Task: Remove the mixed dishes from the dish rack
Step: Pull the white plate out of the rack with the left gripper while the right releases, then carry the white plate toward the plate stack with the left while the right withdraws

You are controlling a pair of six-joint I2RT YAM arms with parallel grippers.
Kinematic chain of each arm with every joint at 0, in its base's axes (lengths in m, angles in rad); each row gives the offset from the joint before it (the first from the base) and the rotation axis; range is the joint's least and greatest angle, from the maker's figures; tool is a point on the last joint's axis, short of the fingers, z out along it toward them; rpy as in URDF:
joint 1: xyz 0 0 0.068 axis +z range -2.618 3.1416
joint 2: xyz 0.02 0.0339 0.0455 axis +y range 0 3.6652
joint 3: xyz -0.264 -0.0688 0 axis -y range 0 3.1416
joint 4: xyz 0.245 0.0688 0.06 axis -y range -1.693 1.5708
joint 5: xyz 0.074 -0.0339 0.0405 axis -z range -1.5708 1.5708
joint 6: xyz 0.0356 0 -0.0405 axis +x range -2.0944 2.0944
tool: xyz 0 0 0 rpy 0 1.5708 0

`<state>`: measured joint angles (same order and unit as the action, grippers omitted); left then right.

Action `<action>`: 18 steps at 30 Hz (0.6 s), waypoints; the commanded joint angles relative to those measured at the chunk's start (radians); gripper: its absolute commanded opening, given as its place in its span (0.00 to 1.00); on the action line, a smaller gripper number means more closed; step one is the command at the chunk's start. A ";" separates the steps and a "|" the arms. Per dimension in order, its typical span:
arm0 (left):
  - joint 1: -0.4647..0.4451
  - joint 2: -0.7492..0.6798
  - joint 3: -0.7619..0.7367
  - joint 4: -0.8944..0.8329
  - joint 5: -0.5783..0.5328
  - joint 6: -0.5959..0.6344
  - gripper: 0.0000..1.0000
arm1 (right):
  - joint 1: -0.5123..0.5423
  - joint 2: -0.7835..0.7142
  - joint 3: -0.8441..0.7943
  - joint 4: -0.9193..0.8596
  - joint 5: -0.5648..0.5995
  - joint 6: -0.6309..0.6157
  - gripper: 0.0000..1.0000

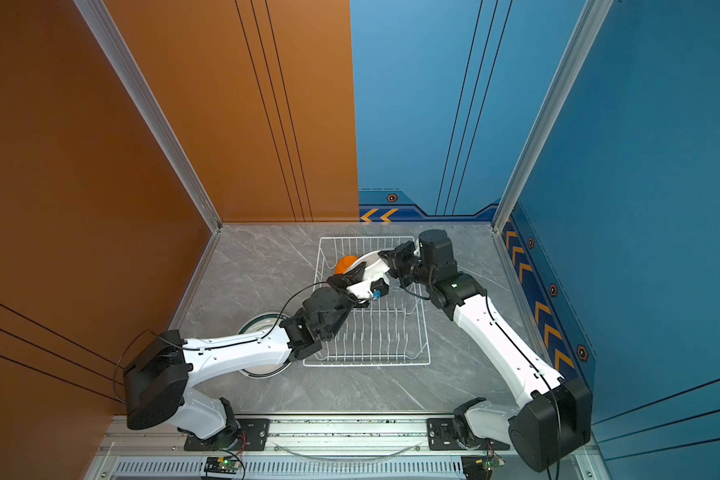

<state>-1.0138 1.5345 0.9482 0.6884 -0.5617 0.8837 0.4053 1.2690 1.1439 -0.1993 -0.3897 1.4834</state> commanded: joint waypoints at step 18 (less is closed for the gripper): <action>-0.050 0.036 -0.012 0.145 0.011 0.073 0.00 | -0.062 -0.003 -0.056 0.221 -0.130 0.012 0.56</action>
<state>-1.0309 1.5692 0.9405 0.7738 -0.5793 0.9466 0.3599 1.2701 1.0958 -0.0624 -0.5026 1.5009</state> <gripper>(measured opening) 0.134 0.544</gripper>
